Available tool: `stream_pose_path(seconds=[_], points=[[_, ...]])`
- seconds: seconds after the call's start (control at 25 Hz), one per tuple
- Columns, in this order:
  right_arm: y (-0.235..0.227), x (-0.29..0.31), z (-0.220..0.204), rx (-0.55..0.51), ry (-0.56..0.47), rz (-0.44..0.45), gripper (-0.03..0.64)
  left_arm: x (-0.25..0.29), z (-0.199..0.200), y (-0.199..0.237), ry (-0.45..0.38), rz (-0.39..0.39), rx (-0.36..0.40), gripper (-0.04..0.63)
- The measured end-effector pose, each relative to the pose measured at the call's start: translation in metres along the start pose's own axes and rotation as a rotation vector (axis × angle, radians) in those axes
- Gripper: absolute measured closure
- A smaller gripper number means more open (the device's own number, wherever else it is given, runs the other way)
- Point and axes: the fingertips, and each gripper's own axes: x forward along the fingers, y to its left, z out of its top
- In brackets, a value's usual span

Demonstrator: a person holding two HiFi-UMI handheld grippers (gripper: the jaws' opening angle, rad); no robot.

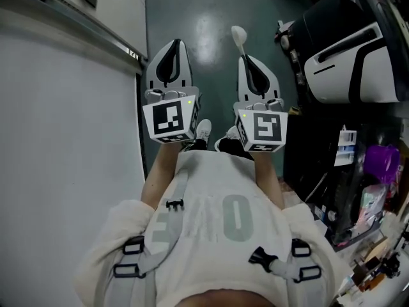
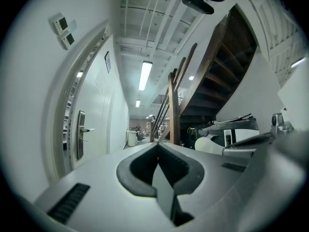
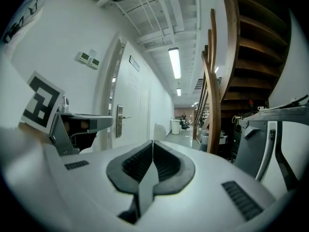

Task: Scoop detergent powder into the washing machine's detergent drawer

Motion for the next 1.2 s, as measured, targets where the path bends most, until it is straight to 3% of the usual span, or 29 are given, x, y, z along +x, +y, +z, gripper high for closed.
stream_pose_path(seconds=[0.28,0.48,0.84,1.08,1.2], points=[[-0.019,-0.006,0.0,0.006,0.008,-0.061,0.604,0.01,0.002,-0.02,-0.003,-0.06,0.008,0.574],[-0.05,-0.033,0.002,0.014,0.018,-0.196,0.604,0.021,0.007,-0.058,0.009,-0.192,0.021,0.574],[-0.151,-0.176,-0.021,0.072,0.032,-0.671,0.604,0.024,0.002,-0.239,0.005,-0.657,0.031,0.574],[-0.209,-0.327,-0.055,0.143,0.052,-1.038,0.604,-0.028,0.003,-0.4,-0.007,-1.03,0.066,0.574],[-0.223,-0.384,-0.065,0.17,0.051,-1.154,0.604,-0.057,0.007,-0.458,-0.021,-1.147,0.074,0.574]])
